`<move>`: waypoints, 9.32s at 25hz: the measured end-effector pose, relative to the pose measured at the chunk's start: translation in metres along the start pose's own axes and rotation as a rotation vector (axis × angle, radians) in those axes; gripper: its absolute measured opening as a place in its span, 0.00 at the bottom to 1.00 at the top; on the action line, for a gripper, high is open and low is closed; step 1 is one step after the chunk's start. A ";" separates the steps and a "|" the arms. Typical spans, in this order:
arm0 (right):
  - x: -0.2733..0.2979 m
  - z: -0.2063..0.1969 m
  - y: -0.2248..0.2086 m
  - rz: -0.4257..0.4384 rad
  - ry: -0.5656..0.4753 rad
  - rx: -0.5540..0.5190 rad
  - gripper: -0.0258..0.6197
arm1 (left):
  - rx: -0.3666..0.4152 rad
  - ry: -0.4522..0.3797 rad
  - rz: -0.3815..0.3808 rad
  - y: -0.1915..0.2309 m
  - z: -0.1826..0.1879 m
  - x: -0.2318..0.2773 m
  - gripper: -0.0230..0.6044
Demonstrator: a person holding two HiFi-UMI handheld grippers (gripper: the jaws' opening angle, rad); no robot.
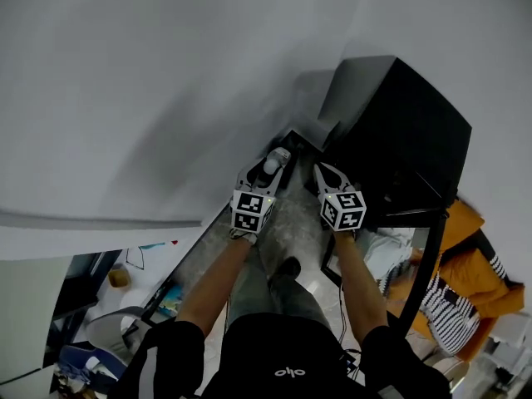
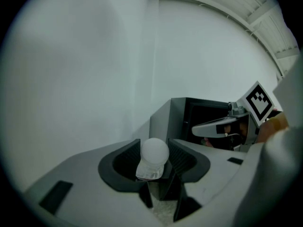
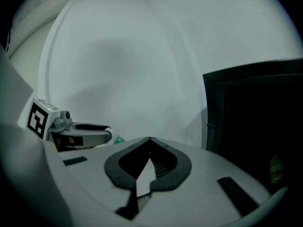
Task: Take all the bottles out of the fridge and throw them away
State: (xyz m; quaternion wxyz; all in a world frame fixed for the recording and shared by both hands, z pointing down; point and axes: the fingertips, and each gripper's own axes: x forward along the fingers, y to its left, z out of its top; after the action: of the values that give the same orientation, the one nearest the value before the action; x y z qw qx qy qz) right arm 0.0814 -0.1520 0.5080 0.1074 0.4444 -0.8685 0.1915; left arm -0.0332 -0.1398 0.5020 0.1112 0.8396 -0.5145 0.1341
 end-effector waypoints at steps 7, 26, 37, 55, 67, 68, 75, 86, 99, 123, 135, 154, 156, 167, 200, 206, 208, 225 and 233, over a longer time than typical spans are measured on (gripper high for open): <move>0.065 -0.042 -0.022 -0.045 0.020 0.032 0.05 | -0.018 0.044 -0.041 0.049 -0.052 0.054 0.33; 0.195 -0.184 -0.091 -0.168 0.103 0.112 0.05 | 0.012 0.201 -0.182 0.107 -0.233 0.214 0.33; 0.198 -0.238 -0.107 -0.197 0.151 0.148 0.05 | 0.032 0.200 -0.221 0.098 -0.258 0.250 0.33; 0.163 -0.225 -0.110 -0.233 0.142 0.205 0.05 | -0.001 0.195 -0.203 0.107 -0.239 0.221 0.30; 0.028 -0.123 -0.066 -0.256 0.072 0.252 0.05 | -0.054 0.124 -0.244 0.018 -0.103 0.112 0.05; 0.015 -0.114 -0.063 -0.259 0.058 0.257 0.05 | -0.055 0.114 -0.253 0.006 -0.090 0.105 0.05; -0.088 -0.055 -0.053 -0.298 -0.035 0.242 0.05 | -0.035 0.037 -0.360 -0.098 -0.005 0.055 0.05; -0.246 -0.015 -0.073 -0.455 -0.166 0.263 0.05 | 0.031 -0.034 -0.479 -0.240 0.060 -0.002 0.05; -0.315 -0.048 -0.083 -0.590 -0.163 0.283 0.05 | 0.122 -0.012 -0.550 -0.279 0.074 -0.033 0.05; -0.223 -0.001 -0.021 -0.653 -0.142 0.222 0.05 | 0.074 -0.001 -0.626 -0.156 0.082 -0.019 0.05; -0.195 -0.022 -0.029 -0.618 -0.074 0.219 0.05 | 0.061 0.039 -0.626 -0.150 0.053 -0.013 0.05; -0.167 -0.103 -0.051 -0.622 0.039 0.242 0.05 | 0.023 0.110 -0.635 -0.149 -0.018 0.009 0.05; -0.158 -0.116 -0.063 -0.623 0.045 0.238 0.05 | 0.032 0.106 -0.645 -0.150 -0.027 0.019 0.05; -0.097 -0.209 -0.153 -0.646 0.059 0.219 0.05 | 0.099 0.090 -0.681 -0.137 -0.101 0.101 0.05; 0.005 -0.426 -0.336 -0.780 0.205 0.290 0.44 | 0.150 0.142 -0.723 -0.171 -0.256 0.208 0.05; 0.010 -0.432 -0.337 -0.767 0.222 0.293 0.40 | 0.114 0.173 -0.687 -0.160 -0.271 0.221 0.05; 0.010 -0.433 -0.333 -0.752 0.236 0.286 0.36 | 0.109 0.182 -0.677 -0.157 -0.273 0.224 0.05; -0.024 -0.392 -0.250 -0.670 0.178 0.295 0.36 | 0.105 0.177 -0.671 -0.162 -0.245 0.176 0.05; -0.072 -0.316 -0.173 -0.673 0.140 0.301 0.36 | 0.103 0.163 -0.660 -0.145 -0.182 0.113 0.05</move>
State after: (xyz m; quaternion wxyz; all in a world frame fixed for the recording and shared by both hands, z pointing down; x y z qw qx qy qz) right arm 0.2688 -0.0565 0.8086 0.1571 0.7015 -0.6265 0.3011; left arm 0.1259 -0.1103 0.7040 0.1468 0.9518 -0.1969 0.1836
